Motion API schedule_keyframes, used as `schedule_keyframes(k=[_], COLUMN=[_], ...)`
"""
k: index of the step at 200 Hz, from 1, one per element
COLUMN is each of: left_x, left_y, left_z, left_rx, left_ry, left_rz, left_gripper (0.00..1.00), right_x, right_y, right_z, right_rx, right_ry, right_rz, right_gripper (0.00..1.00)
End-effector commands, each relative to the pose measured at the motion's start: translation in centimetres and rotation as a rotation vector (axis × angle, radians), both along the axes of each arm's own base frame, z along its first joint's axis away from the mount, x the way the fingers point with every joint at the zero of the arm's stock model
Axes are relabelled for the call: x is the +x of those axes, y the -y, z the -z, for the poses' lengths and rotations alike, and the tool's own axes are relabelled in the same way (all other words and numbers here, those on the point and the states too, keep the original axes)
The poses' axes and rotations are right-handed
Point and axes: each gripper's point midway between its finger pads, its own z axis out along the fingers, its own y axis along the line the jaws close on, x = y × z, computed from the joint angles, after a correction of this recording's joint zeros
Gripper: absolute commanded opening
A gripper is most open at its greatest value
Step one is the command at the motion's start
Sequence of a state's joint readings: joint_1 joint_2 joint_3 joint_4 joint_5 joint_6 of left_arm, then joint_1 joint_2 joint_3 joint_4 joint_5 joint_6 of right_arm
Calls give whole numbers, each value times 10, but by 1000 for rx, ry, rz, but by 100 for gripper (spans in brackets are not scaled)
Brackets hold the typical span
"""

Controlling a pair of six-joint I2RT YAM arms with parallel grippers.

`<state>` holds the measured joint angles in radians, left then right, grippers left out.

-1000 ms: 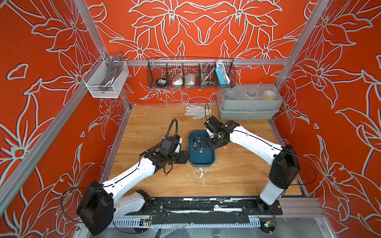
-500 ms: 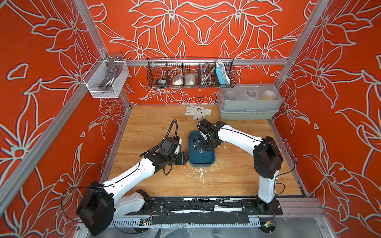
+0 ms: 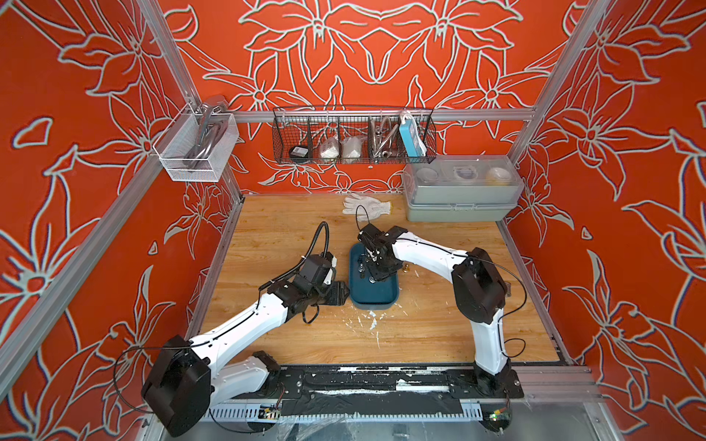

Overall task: Put the chess pieces into the storage box
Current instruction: Place the chess piece in the storage box.

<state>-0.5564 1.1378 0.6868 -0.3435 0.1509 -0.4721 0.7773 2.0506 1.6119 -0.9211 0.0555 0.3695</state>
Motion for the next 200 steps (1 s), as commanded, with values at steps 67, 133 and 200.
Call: schedule_keyframes(k=[67, 133, 200], left_x=[-1, -1, -2], left_y=[-7, -9, -11], left_z=[2, -1, -1], left_rx=[16, 18, 22], left_ry=[7, 12, 8], left_rz=[-15, -23, -38], left_gripper=[61, 61, 61], right_x=[6, 6, 6], right_y=[-7, -7, -8], right_z=[9, 17, 12], right_rx=[-45, -72, -76], right_ry=[14, 14, 27], right_rz=[-21, -27, -32], right_gripper=[19, 19, 26])
